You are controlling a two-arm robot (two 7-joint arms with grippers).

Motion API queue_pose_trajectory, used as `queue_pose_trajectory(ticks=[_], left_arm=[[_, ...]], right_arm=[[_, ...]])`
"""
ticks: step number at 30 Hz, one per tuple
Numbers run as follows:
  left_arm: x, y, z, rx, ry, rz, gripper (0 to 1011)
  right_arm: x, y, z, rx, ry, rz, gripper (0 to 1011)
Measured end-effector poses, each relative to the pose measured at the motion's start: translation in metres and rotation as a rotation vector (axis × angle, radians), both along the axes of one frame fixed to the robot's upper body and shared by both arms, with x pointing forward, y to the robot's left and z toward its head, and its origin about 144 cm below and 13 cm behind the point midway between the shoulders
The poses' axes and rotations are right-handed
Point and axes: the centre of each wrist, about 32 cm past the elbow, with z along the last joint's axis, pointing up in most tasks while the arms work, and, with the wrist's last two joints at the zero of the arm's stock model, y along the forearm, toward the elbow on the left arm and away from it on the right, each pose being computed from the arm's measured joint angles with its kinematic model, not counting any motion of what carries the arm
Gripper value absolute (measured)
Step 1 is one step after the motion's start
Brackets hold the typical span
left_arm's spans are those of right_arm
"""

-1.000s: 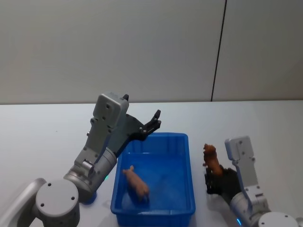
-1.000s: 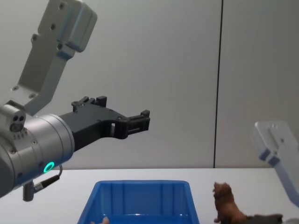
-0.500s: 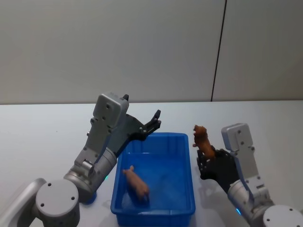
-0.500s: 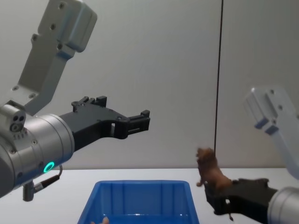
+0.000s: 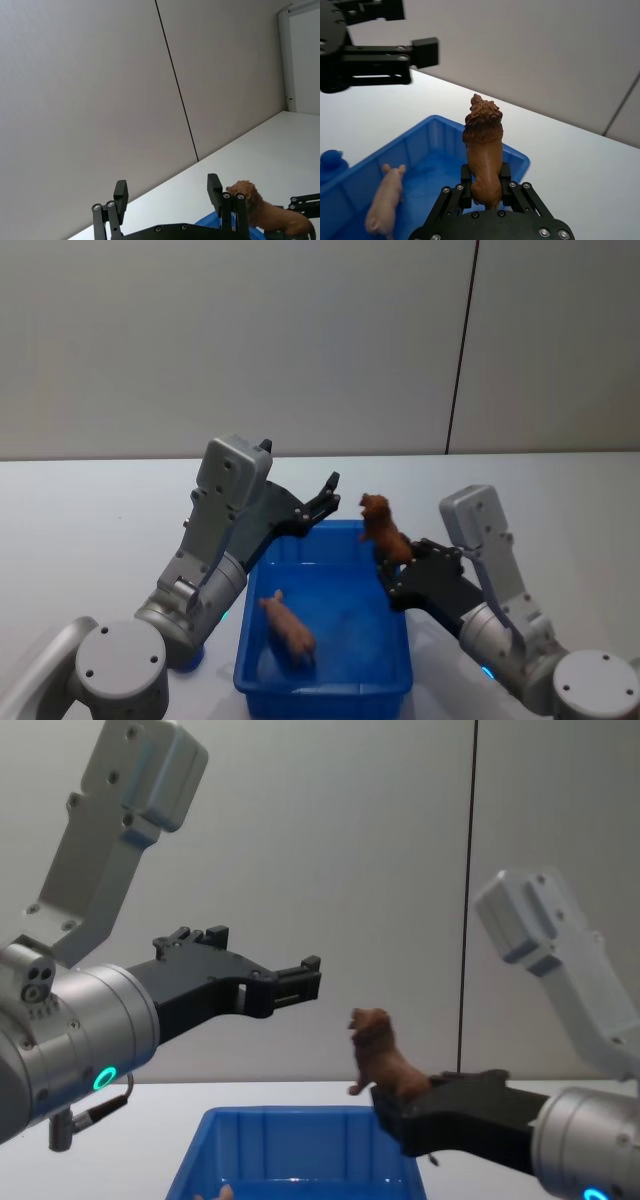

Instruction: Pick up the two dolls from the table and place them into the box.

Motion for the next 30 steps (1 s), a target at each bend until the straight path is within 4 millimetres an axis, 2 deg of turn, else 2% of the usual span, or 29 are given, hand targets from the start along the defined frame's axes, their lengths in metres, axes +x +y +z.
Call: queue_pose_trajectory(ticks=[4,6,7,10,14,16,17,21,22,24,28,30], left_arm=[[0.0,0.0,0.0,0.0,0.0,0.0,1001],[0.0,0.0,0.0,0.0,0.0,0.0,1001],[0.0,0.0,0.0,0.0,0.0,0.0,1001],[0.0,0.0,0.0,0.0,0.0,0.0,1001],[0.0,0.0,0.0,0.0,0.0,0.0,1001],[0.0,0.0,0.0,0.0,0.0,0.0,1001],[0.0,0.0,0.0,0.0,0.0,0.0,1001],[0.0,0.0,0.0,0.0,0.0,0.0,1001],[0.0,0.0,0.0,0.0,0.0,0.0,1001],[0.0,0.0,0.0,0.0,0.0,0.0,1001],[0.0,0.0,0.0,0.0,0.0,0.0,1001],[0.0,0.0,0.0,0.0,0.0,0.0,1001]], right_arm=[[0.007,0.003,0.001,0.006,0.007,0.071,305],[0.01,0.004,0.001,0.008,0.011,0.094,338],[0.013,0.005,0.001,0.009,0.016,0.116,395],[0.018,0.007,0.001,0.012,0.024,0.154,453],[0.025,0.01,0.001,0.014,0.04,0.207,617],[0.03,0.012,0.0,0.015,0.05,0.229,656],[0.031,0.012,0.0,0.015,0.054,0.236,717],[0.035,0.014,-0.001,0.017,0.062,0.245,792],[0.035,0.014,-0.001,0.018,0.062,0.245,846],[0.036,0.015,-0.001,0.018,0.061,0.243,875],[0.036,0.015,-0.001,0.019,0.044,0.216,1001],[0.035,0.015,-0.001,0.019,0.038,0.206,1001]])
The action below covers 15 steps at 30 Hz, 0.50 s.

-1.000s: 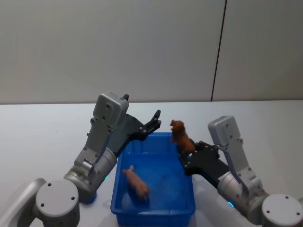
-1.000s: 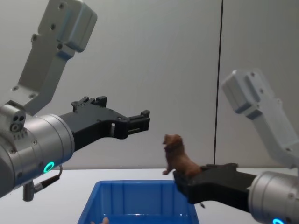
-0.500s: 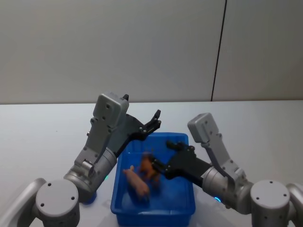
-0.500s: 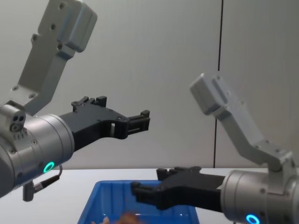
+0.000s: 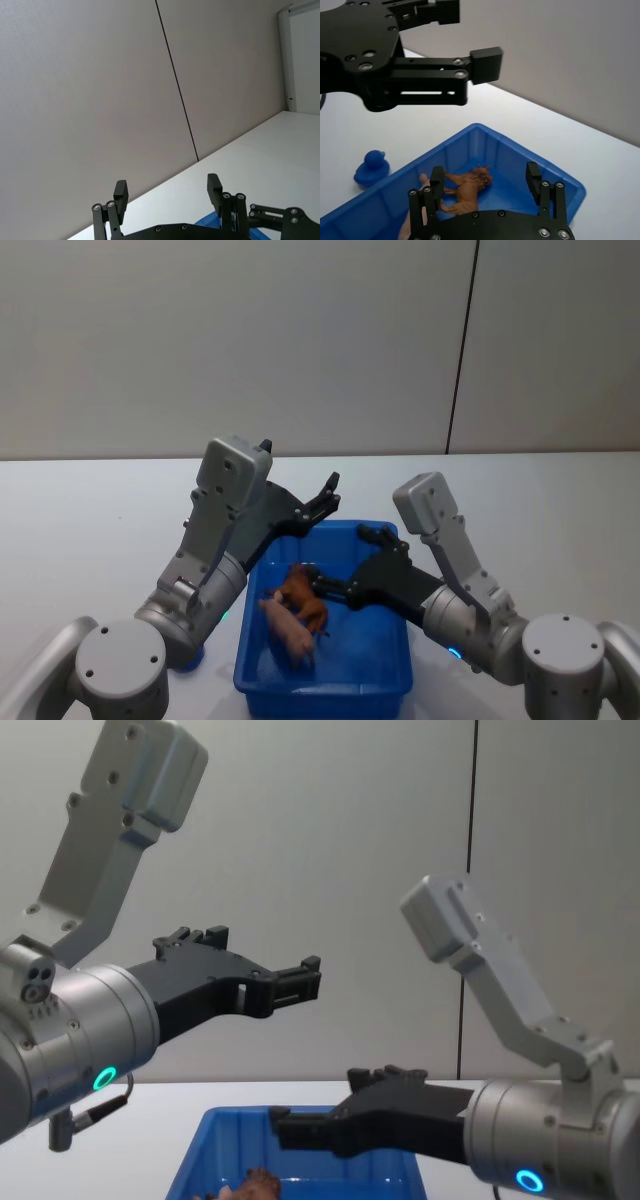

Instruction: Pick up the two dolls from the table and place them into the box.

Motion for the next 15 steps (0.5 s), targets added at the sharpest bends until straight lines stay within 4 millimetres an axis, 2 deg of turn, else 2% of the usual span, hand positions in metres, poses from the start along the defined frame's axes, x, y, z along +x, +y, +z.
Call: queue_pose_trajectory(ticks=[15], left_arm=[[0.0,0.0,0.0,0.0,0.0,0.0,1001]], right_arm=[[-0.021,-0.013,-0.003,0.009,-0.085,-0.186,1001]])
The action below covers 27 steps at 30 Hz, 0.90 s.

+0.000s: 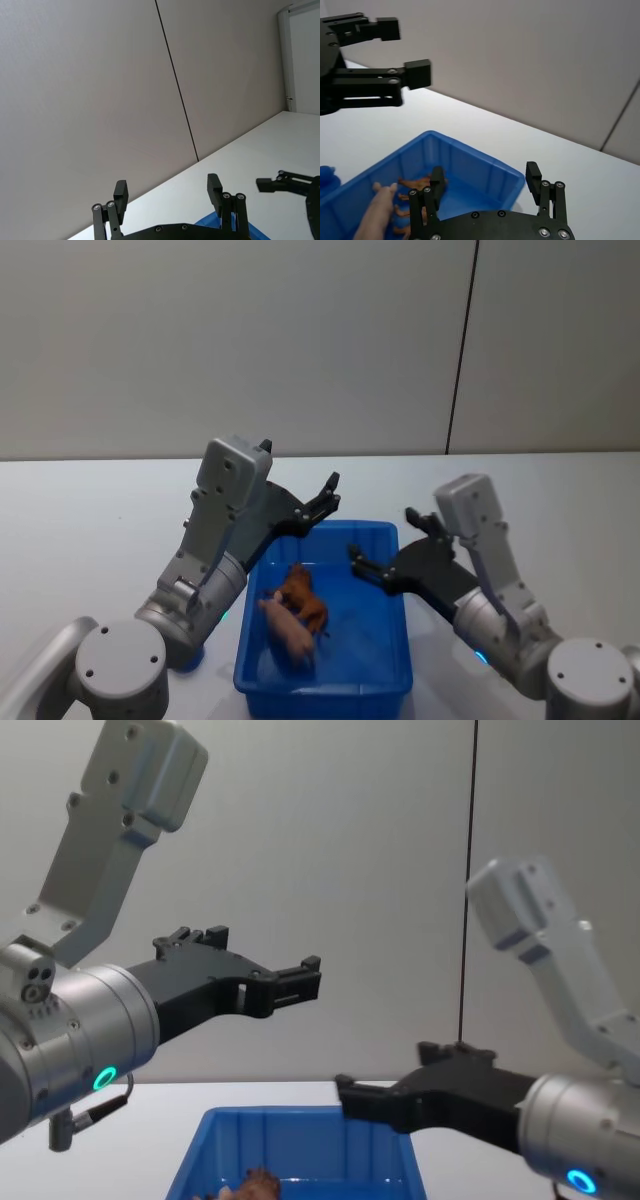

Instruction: Pick up the two dolls from the table and place them into the box.

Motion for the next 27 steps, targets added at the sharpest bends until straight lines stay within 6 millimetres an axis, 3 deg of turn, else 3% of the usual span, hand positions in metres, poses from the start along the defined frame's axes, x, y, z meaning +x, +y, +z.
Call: queue_pose_trajectory(ticks=[11,27], left_arm=[[0.0,0.0,0.0,0.0,0.0,0.0,1001],[-0.001,0.003,-0.001,-0.003,0.008,0.01,1001]], right_arm=[[-0.02,-0.016,-0.006,0.019,-0.022,-0.163,1001],[-0.032,-0.027,-0.011,0.029,-0.025,-0.256,1001]])
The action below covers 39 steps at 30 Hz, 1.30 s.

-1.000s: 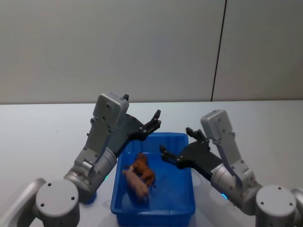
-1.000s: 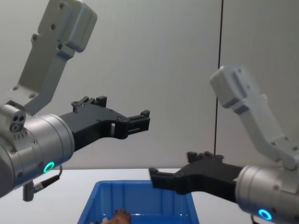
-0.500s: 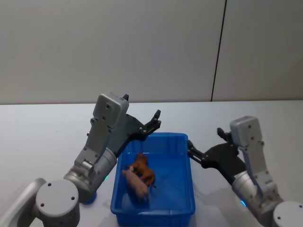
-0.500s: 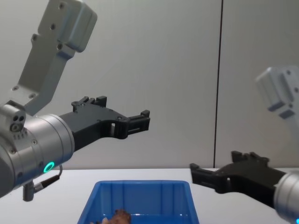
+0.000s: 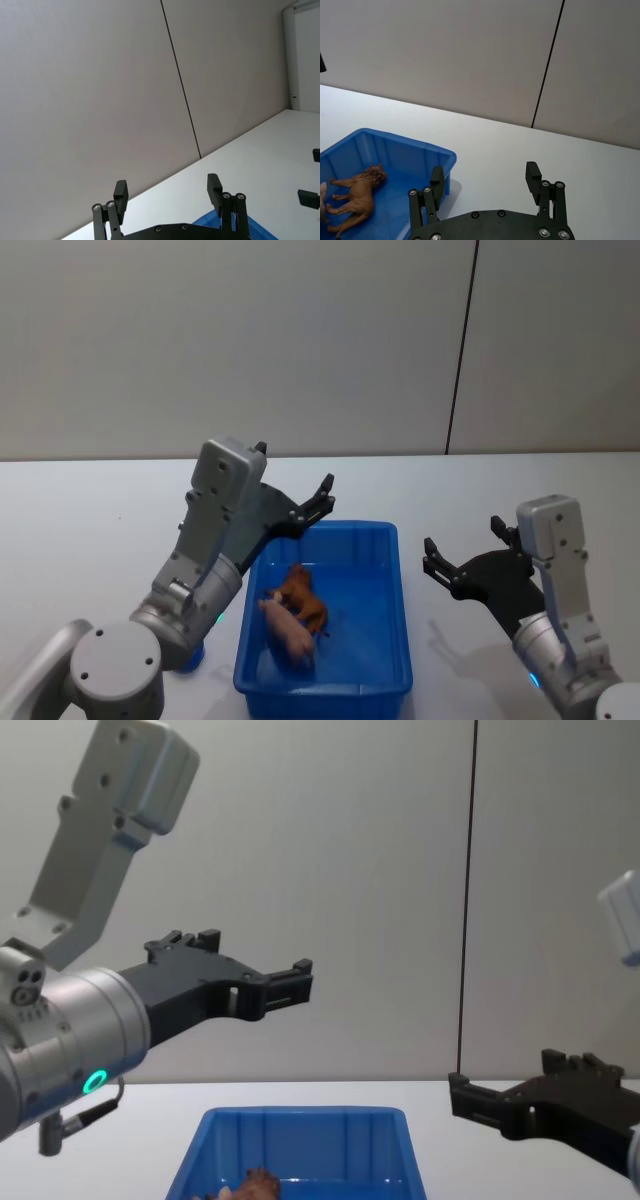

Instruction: Pick up the two dolls from the table and place them into the box.

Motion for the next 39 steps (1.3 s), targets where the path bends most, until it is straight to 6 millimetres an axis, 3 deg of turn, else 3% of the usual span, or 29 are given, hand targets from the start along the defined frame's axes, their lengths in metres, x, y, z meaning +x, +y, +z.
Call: queue_pose_trajectory(ticks=[39], left_arm=[[-0.015,0.068,-0.024,-0.043,0.303,0.207,1001]], right_arm=[[-0.005,-0.004,-0.001,0.004,-0.002,-0.036,1001]])
